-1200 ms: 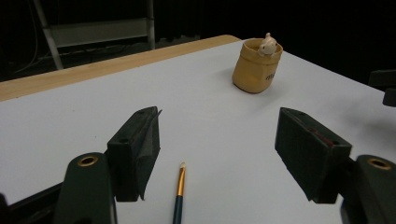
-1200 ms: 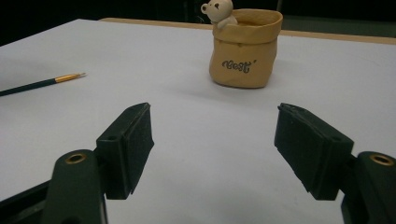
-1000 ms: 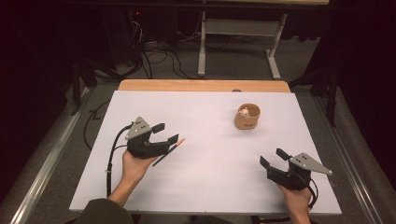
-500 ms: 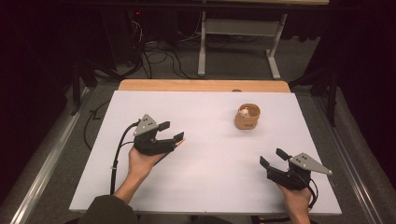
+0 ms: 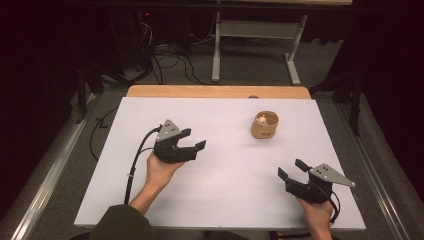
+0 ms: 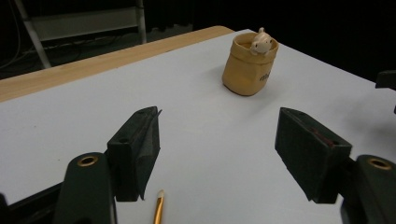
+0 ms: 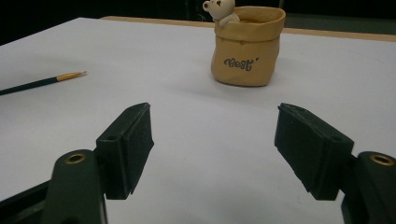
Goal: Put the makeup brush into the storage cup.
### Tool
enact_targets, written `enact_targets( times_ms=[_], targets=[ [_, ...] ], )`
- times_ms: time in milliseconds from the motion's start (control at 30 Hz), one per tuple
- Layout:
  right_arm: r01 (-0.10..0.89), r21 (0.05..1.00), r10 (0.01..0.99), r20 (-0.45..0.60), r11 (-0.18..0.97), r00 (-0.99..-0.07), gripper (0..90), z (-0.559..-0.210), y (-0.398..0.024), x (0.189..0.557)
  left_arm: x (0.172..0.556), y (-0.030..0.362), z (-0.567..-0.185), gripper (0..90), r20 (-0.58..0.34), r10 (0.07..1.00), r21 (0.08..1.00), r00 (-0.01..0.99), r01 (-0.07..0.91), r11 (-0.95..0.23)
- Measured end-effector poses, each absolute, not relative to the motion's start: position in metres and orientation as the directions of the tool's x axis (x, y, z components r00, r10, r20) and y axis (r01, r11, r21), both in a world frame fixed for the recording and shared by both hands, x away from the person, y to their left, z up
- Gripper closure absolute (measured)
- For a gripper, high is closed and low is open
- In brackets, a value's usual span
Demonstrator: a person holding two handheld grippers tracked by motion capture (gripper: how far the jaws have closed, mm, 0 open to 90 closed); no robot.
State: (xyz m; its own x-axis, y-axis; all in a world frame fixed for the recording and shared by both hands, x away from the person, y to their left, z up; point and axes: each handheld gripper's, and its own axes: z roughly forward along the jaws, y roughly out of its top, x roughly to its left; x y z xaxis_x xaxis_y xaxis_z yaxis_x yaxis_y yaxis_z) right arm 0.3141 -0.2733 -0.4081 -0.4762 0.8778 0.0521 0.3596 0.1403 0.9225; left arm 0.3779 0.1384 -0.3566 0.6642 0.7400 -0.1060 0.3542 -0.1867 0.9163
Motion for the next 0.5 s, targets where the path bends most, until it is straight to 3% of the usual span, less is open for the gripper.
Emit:
enact_targets(
  times_ms=[367,500],
  targets=[
    [0.359,0.923,0.877,0.053,0.139,-0.477,29.6,-0.4079,-0.2732,0.3138,0.3815,0.1309,-0.3549,30.3,-0.096,0.741,0.911,0.664,0.358,-0.203],
    [0.361,0.923,0.877,0.056,0.137,-0.477,29.6,-0.4079,-0.2729,0.3138,0.3799,0.1293,-0.3554,30.3,-0.045,0.749,0.908,0.661,0.34,-0.245]
  ],
)
